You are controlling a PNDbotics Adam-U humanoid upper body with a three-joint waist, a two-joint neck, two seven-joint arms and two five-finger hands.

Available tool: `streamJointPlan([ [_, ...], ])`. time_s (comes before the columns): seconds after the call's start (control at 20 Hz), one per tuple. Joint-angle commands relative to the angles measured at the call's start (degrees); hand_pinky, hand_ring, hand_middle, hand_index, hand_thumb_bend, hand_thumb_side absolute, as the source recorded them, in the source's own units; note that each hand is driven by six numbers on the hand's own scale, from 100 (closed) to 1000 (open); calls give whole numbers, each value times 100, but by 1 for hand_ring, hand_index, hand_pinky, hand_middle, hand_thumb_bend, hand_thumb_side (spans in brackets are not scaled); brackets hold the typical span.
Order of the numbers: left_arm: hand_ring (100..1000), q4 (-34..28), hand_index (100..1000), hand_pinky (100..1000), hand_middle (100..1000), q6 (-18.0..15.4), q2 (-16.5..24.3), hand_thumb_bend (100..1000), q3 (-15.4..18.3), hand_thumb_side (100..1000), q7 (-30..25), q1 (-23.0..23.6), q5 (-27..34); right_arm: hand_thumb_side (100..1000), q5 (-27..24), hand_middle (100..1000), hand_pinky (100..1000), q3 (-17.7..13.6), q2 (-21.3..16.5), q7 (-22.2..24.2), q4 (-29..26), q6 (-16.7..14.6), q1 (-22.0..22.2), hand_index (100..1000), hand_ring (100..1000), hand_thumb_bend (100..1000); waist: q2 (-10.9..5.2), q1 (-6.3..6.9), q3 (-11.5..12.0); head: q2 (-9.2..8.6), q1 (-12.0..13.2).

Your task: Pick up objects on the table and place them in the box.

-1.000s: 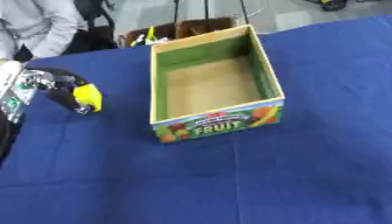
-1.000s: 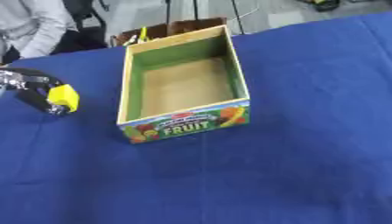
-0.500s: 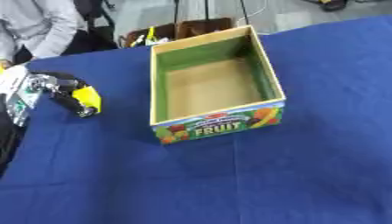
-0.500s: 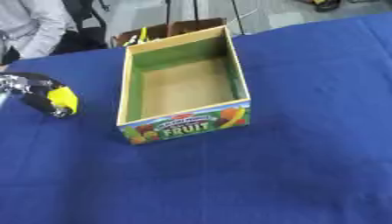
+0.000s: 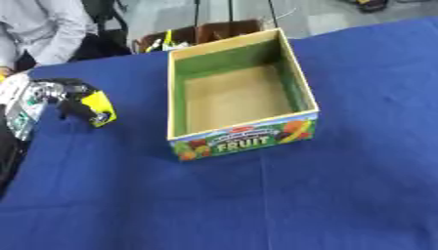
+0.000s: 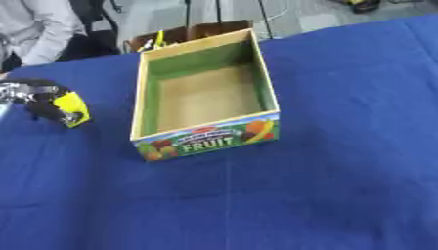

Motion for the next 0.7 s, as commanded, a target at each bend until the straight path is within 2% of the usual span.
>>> streamJointPlan([
  [0.05, 605, -80, 768, 331, 669, 35, 183, 100, 61, 633, 279, -102, 26, 1000, 3, 871, 810, -73, -111, -13, -89, -8, -18, 880, 908, 100, -126, -44, 0, -57, -6],
  [0.3, 542, -218, 668, 221, 613, 56, 215, 100, 58, 624, 815, -156, -133, 1000, -35, 870, 810, -71, -118, -17, -89, 10, 0, 880, 907, 100, -197, -31, 37, -4, -30],
  [0.7, 515, -486, 631, 180, 594, 48, 199, 100, 20, 637, 1360, -210, -248, 1000, -148, 869, 810, -78, -125, -17, -89, 43, 32, 880, 907, 100, -372, -8, 87, 66, -101],
])
